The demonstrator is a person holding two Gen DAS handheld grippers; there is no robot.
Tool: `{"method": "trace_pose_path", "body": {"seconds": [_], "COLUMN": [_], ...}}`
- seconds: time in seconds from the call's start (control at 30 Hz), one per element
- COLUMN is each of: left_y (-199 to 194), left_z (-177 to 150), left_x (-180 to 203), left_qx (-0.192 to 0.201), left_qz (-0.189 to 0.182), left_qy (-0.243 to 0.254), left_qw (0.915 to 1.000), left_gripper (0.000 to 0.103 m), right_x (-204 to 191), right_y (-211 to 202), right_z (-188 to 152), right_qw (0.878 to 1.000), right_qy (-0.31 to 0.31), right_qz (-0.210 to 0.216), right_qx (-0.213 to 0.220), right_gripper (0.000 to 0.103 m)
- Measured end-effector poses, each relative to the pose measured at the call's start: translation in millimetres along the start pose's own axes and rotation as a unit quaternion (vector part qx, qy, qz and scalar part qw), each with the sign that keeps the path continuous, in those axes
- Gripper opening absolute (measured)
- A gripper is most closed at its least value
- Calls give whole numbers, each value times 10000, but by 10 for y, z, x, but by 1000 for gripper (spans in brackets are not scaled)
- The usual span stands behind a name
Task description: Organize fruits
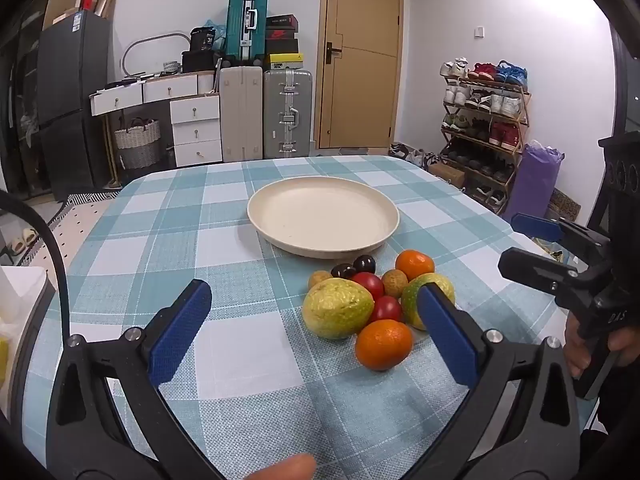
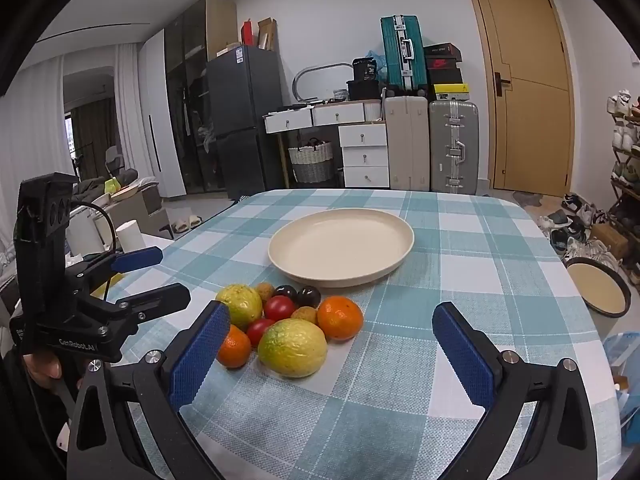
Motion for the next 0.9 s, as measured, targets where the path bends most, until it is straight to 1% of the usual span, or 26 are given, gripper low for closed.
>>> {"method": "trace_pose_path", "body": {"seconds": [0.03, 0.23, 0.27, 0.53, 0.9], "left_y": [-11, -22, -11, -74, -36], "left_z": [-3, -3, -3, -11, 10], "left_x": [-10, -25, -7, -3, -14], "left_qx": [50, 22, 45, 17, 42], "left_qz": [-42, -67, -15, -50, -33], "left_qy": [-59, -62, -39, -106, -79], "left_qw": [10000, 10000, 10000, 9999, 10000], "left_gripper": [103, 103, 103, 103, 103], "right_x": [2, 2, 4, 6, 18], "right_y": [2, -3, 0, 5, 4], "right_z": [0, -1, -2, 3, 21], "right_qw": [10000, 10000, 10000, 10000, 10000], "right_qy": [14, 28, 39, 29, 16], "right_qz": [0, -3, 10, 27, 51], "right_qx": [-30, -3, -10, -33, -35], "right_gripper": [103, 103, 103, 103, 103]}}
Point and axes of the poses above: each gripper's, at about its wrist camera, not at the fingertips, and y roughly the way its jaws point, x to its right, z to its top, the point moved 2 cm from there along y, roughly the way its jaws point, and after that the axes turned 3 degrees about -z, right-handed, at the moved point
